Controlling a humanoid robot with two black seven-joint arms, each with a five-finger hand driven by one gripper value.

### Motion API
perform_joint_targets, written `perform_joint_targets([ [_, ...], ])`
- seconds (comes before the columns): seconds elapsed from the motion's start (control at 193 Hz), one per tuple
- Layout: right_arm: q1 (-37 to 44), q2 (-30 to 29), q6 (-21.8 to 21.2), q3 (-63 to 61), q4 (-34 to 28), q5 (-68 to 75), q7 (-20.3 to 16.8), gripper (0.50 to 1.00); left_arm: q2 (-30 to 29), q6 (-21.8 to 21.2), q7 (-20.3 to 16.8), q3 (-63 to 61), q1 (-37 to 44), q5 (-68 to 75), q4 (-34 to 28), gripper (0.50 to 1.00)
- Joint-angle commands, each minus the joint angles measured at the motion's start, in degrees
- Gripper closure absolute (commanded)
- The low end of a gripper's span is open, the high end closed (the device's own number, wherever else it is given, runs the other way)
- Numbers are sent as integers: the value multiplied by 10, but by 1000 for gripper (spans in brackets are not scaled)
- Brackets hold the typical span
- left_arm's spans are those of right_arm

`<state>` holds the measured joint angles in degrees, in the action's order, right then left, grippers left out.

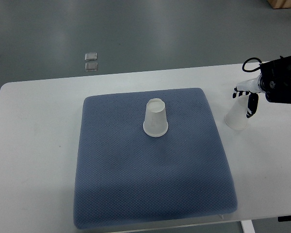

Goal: Stack paper cups
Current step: 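Lower the right hand and close its fingers around the white cup, then lift the grasped cup and carry it toward the cup on the mat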

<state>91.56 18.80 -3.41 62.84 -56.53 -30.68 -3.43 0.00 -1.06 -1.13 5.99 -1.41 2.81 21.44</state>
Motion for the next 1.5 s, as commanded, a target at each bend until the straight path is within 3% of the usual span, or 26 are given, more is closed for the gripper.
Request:
perform_joint_targets([
  [0.0, -3, 0, 0, 0, 2, 0, 0, 703, 0, 0, 0, 0, 0, 0, 0, 500],
  [0.14, -2, 0, 0, 0, 2, -1, 0, 840, 0, 0, 0, 1, 0, 0, 0, 500],
  [0.286, -2, 1, 4, 0, 2, -2, 0, 875, 0, 0, 0, 0, 0, 0, 0, 500],
  [0.493, 13, 11, -2, -5, -8, 1, 1, 869, 0, 0, 0, 0, 0, 0, 1, 500],
  [0.602, 100, 20, -21, 1, -46, 1, 1, 867, 0, 0, 0, 0, 0, 0, 1, 500],
  [0.711, 201, 58, -67, 1, -100, -3, 1, 865, 0, 0, 0, 0, 0, 1, 1, 500],
  [0.867, 360, 73, -181, 19, -135, -23, 2, 865, 0, 0, 0, -1, -1, 2, 4, 500],
  [1.038, 448, 83, -237, 21, -148, -25, 4, 863, 0, 0, 0, -1, -1, 2, 9, 500],
  [1.235, 483, 87, -246, 13, -173, -25, 4, 861, 0, 0, 0, -1, -1, 2, 9, 500],
  [1.495, 477, 42, -246, -45, -178, 25, 4, 859, 0, 0, 0, 0, -4, 1, 8, 500],
])
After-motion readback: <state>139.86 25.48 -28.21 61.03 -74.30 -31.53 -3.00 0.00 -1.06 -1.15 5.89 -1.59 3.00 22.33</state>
